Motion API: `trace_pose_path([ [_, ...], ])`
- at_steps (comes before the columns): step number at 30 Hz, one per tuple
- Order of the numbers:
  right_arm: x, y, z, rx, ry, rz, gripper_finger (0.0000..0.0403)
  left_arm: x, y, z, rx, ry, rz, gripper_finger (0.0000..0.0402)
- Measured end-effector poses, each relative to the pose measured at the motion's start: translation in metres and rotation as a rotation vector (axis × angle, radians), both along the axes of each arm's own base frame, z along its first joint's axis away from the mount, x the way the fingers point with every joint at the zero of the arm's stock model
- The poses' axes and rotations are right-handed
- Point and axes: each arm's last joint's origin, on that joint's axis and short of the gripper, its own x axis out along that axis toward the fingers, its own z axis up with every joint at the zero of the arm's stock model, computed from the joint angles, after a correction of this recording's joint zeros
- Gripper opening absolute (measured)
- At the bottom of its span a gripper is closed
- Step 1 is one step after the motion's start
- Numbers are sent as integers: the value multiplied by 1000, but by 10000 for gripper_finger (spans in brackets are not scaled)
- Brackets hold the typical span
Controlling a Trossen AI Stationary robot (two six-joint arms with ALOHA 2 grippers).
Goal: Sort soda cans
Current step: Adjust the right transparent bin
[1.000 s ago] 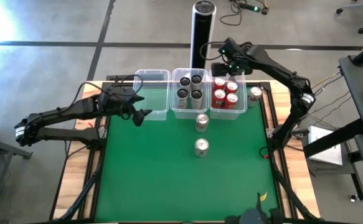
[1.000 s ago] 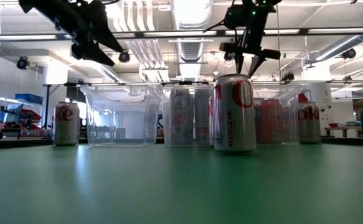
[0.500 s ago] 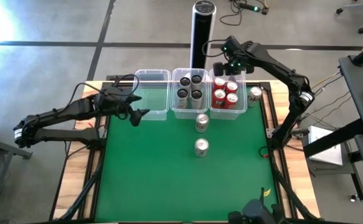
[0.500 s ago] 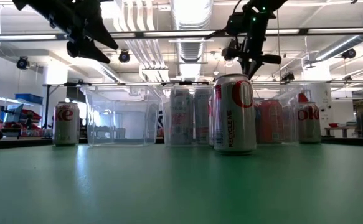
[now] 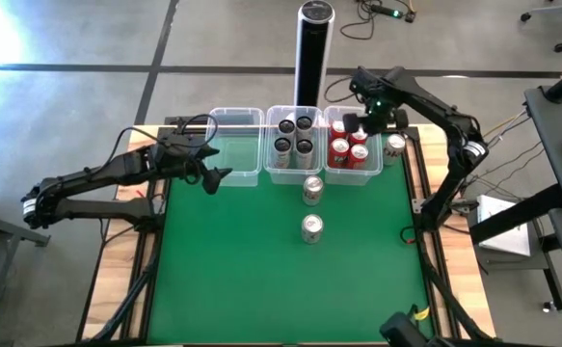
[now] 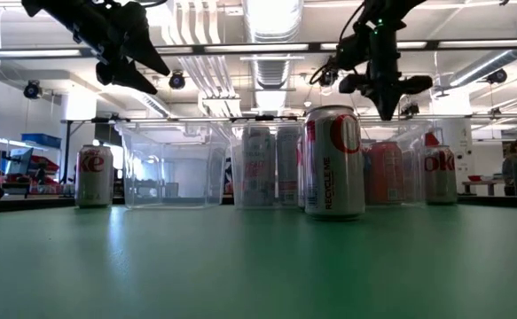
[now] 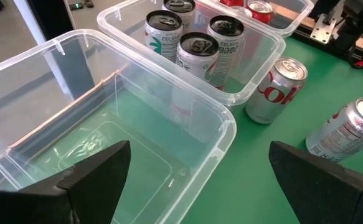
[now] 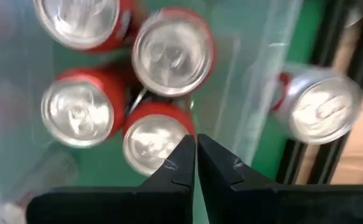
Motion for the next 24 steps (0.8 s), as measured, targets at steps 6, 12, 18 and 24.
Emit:
trace_pose_path([
  [6,-2,5,-19,59,49,-8,10,0,1,0,8,4,-1,367],
  [12,-9,0,-27,51,93,-24,10,0,1,0,12,8,1,367],
  [18,-14,-2,-31,50,114,-50,11,-1,1,-1,11,21,-3,367],
  [24,-15,-2,-34,54,119,-76,11,-2,0,-3,0,49,-4,367],
])
